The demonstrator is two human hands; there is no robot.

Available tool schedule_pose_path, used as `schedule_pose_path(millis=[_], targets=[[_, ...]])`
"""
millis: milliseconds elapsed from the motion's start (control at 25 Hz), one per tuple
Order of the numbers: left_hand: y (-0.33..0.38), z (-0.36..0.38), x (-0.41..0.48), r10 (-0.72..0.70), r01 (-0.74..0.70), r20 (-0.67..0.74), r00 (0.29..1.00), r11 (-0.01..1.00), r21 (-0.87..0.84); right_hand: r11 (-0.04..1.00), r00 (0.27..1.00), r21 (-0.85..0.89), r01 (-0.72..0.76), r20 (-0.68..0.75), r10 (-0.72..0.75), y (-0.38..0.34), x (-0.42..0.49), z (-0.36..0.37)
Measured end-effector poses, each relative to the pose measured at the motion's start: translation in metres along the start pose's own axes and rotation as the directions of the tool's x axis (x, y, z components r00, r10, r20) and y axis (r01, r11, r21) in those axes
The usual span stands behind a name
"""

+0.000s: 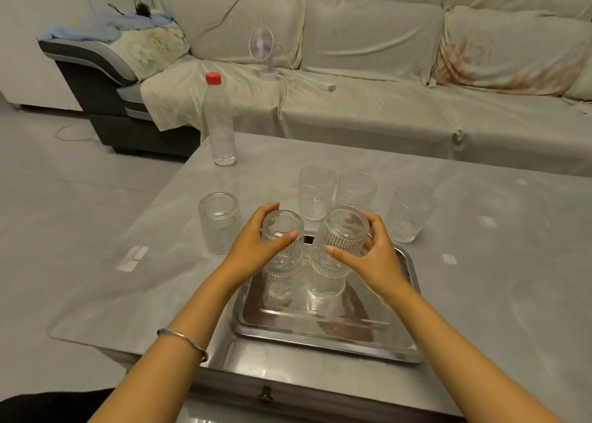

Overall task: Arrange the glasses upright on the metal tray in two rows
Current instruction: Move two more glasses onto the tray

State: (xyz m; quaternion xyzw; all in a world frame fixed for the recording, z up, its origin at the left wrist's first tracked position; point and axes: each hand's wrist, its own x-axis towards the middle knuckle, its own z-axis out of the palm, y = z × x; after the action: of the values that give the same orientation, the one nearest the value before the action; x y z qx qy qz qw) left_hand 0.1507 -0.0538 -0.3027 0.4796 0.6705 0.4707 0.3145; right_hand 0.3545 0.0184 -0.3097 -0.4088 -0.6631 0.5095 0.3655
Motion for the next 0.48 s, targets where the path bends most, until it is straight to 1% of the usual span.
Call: schedule_pose_path(millis=[280, 480], targets=[[-0.005, 0.002, 0.000, -0.003, 0.003, -0.003, 1.000, 0.998, -0.055, 0.995, 0.999, -0.086, -0.048, 0.001, 0.048, 0.020, 0.005, 0.008], [-0.005, 0.003, -0.001, 0.006, -0.007, -0.007, 1.000, 0.997, -0.076, 0.996, 0.999, -0.083, -0.042, -0.004, 0.042, 0.021, 0.004, 0.015]])
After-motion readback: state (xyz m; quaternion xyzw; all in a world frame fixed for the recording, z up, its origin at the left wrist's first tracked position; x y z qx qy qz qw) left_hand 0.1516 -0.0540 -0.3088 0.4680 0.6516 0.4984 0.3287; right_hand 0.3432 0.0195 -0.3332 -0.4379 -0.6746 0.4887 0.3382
